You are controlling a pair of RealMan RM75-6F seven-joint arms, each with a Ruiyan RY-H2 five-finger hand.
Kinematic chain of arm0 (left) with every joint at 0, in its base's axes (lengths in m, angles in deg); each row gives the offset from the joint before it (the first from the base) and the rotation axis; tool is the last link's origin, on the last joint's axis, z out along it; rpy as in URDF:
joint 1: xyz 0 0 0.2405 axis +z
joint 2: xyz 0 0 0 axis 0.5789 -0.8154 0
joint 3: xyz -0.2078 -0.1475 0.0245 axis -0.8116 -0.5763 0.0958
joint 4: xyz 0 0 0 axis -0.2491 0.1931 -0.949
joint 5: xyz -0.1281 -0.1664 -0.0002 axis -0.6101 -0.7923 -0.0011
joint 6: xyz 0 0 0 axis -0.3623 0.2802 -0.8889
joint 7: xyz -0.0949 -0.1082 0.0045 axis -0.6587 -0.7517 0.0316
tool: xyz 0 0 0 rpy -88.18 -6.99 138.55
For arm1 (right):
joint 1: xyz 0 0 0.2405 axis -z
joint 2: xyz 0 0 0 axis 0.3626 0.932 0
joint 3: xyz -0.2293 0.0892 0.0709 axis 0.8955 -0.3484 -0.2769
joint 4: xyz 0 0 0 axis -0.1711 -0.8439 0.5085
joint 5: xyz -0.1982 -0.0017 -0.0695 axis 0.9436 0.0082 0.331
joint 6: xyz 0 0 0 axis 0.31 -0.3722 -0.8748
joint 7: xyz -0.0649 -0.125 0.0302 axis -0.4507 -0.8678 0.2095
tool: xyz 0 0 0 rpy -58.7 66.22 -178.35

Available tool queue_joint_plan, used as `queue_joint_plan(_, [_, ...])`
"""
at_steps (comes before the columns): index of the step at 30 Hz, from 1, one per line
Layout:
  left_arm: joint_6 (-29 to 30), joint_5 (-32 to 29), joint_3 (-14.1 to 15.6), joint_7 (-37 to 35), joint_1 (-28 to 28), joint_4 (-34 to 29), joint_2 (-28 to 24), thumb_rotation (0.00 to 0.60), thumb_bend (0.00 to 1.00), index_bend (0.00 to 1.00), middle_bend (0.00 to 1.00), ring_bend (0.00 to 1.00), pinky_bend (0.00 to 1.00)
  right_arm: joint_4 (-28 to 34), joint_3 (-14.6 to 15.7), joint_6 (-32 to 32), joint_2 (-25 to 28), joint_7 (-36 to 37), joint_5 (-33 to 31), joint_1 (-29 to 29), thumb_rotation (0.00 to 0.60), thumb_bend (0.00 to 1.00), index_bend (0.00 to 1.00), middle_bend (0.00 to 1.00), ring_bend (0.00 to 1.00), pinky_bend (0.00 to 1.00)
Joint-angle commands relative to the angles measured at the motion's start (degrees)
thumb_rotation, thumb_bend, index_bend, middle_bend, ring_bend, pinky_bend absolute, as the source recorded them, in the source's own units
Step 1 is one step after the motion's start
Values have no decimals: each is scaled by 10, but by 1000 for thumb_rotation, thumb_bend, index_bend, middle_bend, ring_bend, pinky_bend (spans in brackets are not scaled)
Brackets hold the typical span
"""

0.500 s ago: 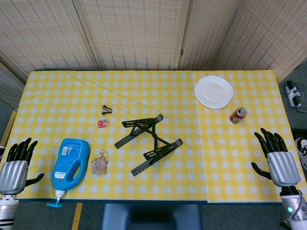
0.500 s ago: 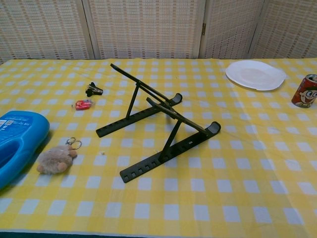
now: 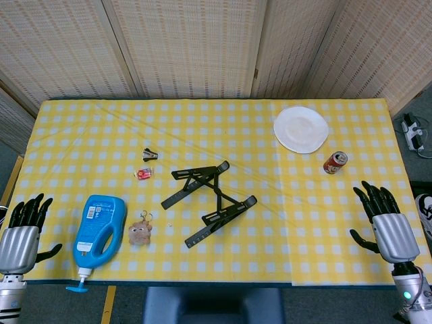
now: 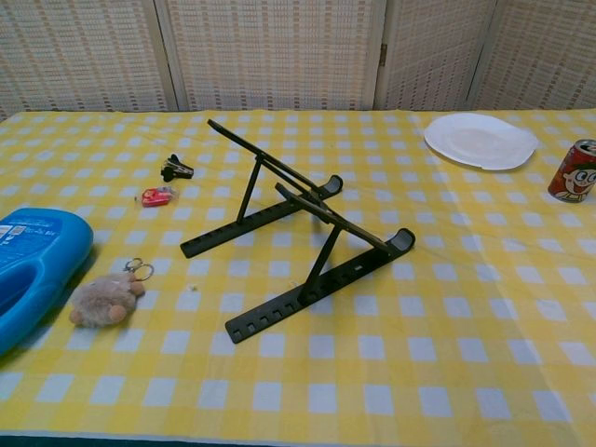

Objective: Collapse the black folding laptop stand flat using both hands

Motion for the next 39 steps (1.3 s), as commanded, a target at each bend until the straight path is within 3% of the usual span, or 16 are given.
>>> queue_joint_plan(1, [1, 0, 0, 0, 1, -1, -1, 600, 90, 0, 0, 33, 0, -2, 1, -4, 2, 8, 9, -6, 600, 292, 0, 0, 0, 0])
queue_joint_plan(14, [7, 4, 0, 0, 4, -6, -6, 600, 90, 0, 4, 39, 0, 16, 6, -78, 11, 49, 64, -76, 600, 294, 0, 20, 9, 0])
queue_joint_plan(21, [9, 13, 3, 3, 3, -12, -7, 600, 90, 0, 5, 40, 0, 37, -2, -160, -9, 81, 107, -161, 600, 387, 0, 62, 32, 0])
queue_joint_plan(31, [13, 13, 6, 6, 9, -18, -12, 600, 90, 0, 5, 42, 0, 31, -28, -292, -54, 179, 84, -286, 600, 463, 0, 110, 63, 0])
queue_joint_plan(39, [13, 15, 7, 5, 9, -19, -14, 600, 90, 0, 5, 49, 0, 17, -35, -342, -85, 208, 66, -344, 600, 490, 0, 169, 70, 0])
